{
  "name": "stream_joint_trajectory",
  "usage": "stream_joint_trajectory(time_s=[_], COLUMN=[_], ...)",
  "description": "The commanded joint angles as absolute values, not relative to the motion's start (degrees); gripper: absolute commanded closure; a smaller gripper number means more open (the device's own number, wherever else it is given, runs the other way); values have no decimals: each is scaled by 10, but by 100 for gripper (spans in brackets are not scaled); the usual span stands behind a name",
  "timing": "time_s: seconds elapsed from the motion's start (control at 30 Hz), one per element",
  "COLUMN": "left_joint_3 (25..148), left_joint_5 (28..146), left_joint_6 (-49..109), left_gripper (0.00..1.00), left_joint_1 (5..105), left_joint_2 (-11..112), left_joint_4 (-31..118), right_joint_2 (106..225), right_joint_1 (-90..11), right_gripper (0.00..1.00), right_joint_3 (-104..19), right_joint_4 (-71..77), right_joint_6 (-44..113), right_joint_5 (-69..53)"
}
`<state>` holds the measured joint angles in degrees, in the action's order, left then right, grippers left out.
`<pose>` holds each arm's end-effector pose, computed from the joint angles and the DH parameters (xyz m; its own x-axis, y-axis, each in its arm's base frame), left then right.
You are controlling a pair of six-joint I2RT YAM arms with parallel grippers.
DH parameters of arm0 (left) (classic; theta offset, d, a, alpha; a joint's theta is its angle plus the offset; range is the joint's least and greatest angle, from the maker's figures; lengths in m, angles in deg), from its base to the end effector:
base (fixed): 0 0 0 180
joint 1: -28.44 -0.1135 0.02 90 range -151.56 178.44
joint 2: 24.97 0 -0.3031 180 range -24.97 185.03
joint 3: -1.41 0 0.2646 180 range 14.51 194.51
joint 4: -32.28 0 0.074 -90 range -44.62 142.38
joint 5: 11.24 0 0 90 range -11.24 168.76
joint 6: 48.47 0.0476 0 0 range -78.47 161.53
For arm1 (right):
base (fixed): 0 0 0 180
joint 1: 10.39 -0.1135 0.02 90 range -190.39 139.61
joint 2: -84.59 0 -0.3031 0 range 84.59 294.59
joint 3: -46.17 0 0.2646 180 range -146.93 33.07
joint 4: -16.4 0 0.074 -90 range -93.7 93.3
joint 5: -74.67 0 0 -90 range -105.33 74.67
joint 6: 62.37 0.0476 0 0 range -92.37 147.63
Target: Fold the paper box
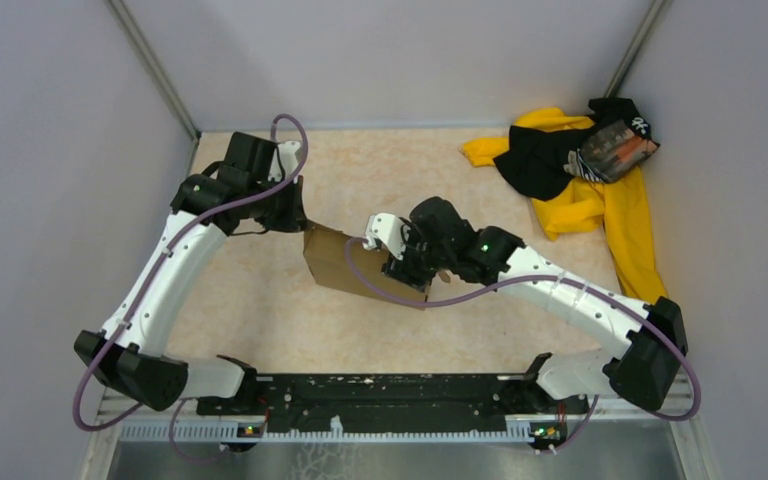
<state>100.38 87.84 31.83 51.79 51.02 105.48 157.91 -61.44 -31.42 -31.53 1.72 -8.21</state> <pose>0.2427 -0.1130 0.4179 -0.7770 0.1542 -0.6103 0.3583 0.9055 -0.2274 0.1743 0.2250 0.3399 -0.0285 -0.7250 -0.6881 -0.9345 0.2638 -0.2391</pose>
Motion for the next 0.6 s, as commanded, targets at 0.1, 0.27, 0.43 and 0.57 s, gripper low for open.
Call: stream_joint_trajectory(time_s=[0.1, 0.27, 0.43, 0.57], left_joint_3=[983, 955, 922, 902], left_joint_5=[903, 889, 890, 884], left_joint_6=[304, 312, 314, 315], left_gripper=[100, 100, 100, 100], left_joint_1=[520, 520, 520, 520], left_joint_2=[489, 479, 466, 457], left_joint_4=[1003, 987, 966, 956], right_joint_2=[1600, 1603, 1604, 1605], right_joint_1=[-630, -630, -630, -630], right_gripper=[66, 66, 66, 66], right_joint_3=[-286, -287, -288, -289], right_joint_4=[-340, -338, -337, -337], right_joint_6=[-15, -14, -13, -13], right_joint_5=[-84, -80, -78, -74])
